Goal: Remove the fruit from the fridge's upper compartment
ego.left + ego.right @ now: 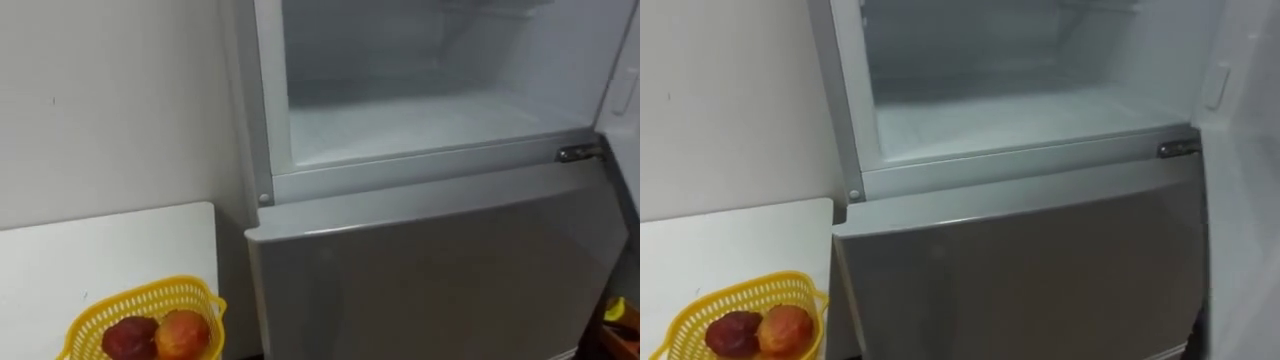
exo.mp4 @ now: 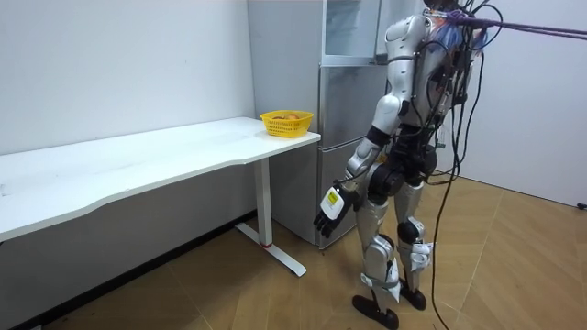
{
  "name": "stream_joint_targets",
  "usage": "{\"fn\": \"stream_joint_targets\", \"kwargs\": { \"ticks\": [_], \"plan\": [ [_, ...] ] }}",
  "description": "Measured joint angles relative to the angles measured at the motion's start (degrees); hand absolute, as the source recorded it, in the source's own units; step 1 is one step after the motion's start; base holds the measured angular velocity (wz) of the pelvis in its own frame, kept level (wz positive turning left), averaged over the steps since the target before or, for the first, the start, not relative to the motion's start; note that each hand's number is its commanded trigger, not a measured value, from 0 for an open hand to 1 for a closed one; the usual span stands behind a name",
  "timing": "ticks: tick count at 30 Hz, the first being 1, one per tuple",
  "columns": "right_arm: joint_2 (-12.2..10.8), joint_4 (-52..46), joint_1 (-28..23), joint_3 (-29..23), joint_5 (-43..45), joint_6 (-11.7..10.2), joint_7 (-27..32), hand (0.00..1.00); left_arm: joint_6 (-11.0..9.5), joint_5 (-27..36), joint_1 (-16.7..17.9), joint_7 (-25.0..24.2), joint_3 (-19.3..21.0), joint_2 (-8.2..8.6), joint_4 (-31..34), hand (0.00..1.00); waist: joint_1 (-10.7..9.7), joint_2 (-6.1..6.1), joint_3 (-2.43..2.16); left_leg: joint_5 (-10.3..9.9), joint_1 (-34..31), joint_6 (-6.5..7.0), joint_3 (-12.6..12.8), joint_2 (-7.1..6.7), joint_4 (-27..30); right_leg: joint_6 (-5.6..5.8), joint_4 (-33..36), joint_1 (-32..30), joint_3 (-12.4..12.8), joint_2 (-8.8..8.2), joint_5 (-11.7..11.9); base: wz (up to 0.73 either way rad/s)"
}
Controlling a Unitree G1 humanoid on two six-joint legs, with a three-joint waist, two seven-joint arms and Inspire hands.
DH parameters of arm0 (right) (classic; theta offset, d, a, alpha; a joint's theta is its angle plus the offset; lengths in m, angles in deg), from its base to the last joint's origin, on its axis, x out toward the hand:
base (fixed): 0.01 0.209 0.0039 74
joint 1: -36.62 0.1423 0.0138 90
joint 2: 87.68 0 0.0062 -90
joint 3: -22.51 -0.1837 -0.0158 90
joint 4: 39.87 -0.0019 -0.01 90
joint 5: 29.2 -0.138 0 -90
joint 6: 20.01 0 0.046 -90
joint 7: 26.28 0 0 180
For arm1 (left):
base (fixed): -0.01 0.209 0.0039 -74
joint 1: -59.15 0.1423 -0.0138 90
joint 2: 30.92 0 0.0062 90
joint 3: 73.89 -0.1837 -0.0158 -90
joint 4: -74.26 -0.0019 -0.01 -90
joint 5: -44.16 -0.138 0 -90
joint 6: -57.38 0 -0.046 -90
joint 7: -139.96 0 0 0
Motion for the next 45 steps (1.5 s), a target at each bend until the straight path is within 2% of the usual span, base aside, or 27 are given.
{"fn": "stream_joint_targets", "kwargs": {
  "ticks": [2, 10, 13, 17, 22, 26, 31, 32, 36, 38, 45],
  "plan": [
    [1.67, 0.00, -0.01, 0.51, 4.48, 0.49, -1.07, 0.00, 0.08, 0.00, 0.20, 0.00, 0.03, -0.35, -0.05, 0.00, -0.03, -0.63, 0.11, 0.01, 0.01, -0.01, 0.01, 0.02, 0.01, -0.06, 0.01, -0.03, 0.12, 0.04, 0.04, -0.02],
    [5.36, 0.00, -0.03, 3.32, 14.80, 1.68, -4.61, 0.00, 0.38, 0.03, 0.03, 0.44, -0.78, -1.73, -0.05, 0.00, 0.05, -2.63, 0.12, 0.12, 0.09, -0.22, 0.37, 0.40, -0.08, -0.38, -0.22, -0.09, 0.56, 0.46, 0.26, -0.02],
    [6.23, -0.09, -0.06, 4.91, 16.20, 3.38, -7.38, 0.00, 0.78, 0.05, -0.32, 1.21, -2.30, -2.53, -0.61, 0.00, 0.06, -2.96, -0.04, 0.22, 0.16, -0.42, 0.65, 0.73, -0.08, -0.58, -0.27, -0.04, 0.47, 0.68, 0.39, -0.01],
    [6.50, -1.95, -0.06, 7.45, 16.02, 5.83, -9.43, 0.00, 1.34, 0.08, -0.31, 1.22, -2.94, -2.65, -0.59, 0.00, 0.53, -3.13, 0.05, 0.28, 0.18, -0.52, 0.66, 0.82, -0.03, -0.68, -0.28, 0.04, 0.35, 0.71, 0.45, 0.00],
    [6.53, -4.00, -0.02, 7.90, 15.94, 6.94, -11.50, 0.00, 1.60, 0.03, -0.31, 1.21, -3.77, -2.71, -0.59, 0.00, 1.92, -3.23, 0.10, 0.28, 0.19, -0.50, 0.54, 0.76, 0.04, -0.66, -0.32, 0.21, 0.22, 0.65, 0.48, 0.01],
    [6.54, -4.01, -0.01, 7.88, 15.95, 7.04, -12.89, 0.00, 1.59, 0.03, -0.04, 1.19, -3.81, -2.71, -0.59, 0.00, 2.63, -3.19, 0.43, 0.28, 0.17, -0.50, 0.58, 0.76, 0.12, -0.67, -0.35, 0.29, 0.20, 0.66, 0.49, 0.00],
    [6.54, -4.01, -0.04, 7.45, 16.19, 7.05, -12.69, 0.00, 1.59, -0.07, -0.16, 1.26, -3.80, -2.70, -0.53, 0.00, 2.55, -2.88, 0.56, 0.21, -0.28, -0.44, -0.05, 0.77, 0.63, -0.67, -0.37, 0.32, -0.37, 0.66, 0.50, 0.05],
    [6.53, -4.01, -0.09, 6.78, 16.81, 7.04, -12.15, 0.00, 1.59, -0.17, -0.19, 1.25, -3.79, -2.65, -0.56, 0.00, 2.49, -2.51, 0.75, 0.07, -0.74, -0.40, -0.28, 0.81, 1.21, -0.67, -0.39, 0.25, -0.71, 0.66, 0.50, 0.16],
    [6.52, -4.01, -0.57, 4.88, 20.12, 7.02, -8.56, 0.00, 1.57, 0.02, -0.84, 1.51, -3.77, -2.28, -0.52, 0.00, 2.42, -1.92, 0.68, -0.18, -1.43, -0.33, -0.55, 0.86, 1.95, -0.62, -0.37, -0.05, -0.87, 0.67, 0.61, 0.04],
    [6.51, -3.94, -0.62, 4.84, 23.55, 6.97, -4.55, 0.00, 1.58, 0.03, -0.57, 1.88, -3.89, -1.98, -0.52, 0.00, 2.25, -1.41, 0.64, -0.19, -0.84, -0.30, -0.18, 0.87, 1.77, -0.59, -0.29, 0.17, -0.74, 0.62, 0.65, -0.08],
    [6.32, -3.90, -0.95, 3.05, 31.23, 6.97, 8.29, 0.00, 1.59, 0.01, 0.29, 2.69, -3.99, -1.88, 1.73, 0.00, 1.17, -1.45, 0.66, -0.15, -0.73, -0.30, -0.13, 0.96, 1.83, -0.68, -0.22, 0.36, -0.72, 0.61, 0.72, 0.00]
  ]
}}
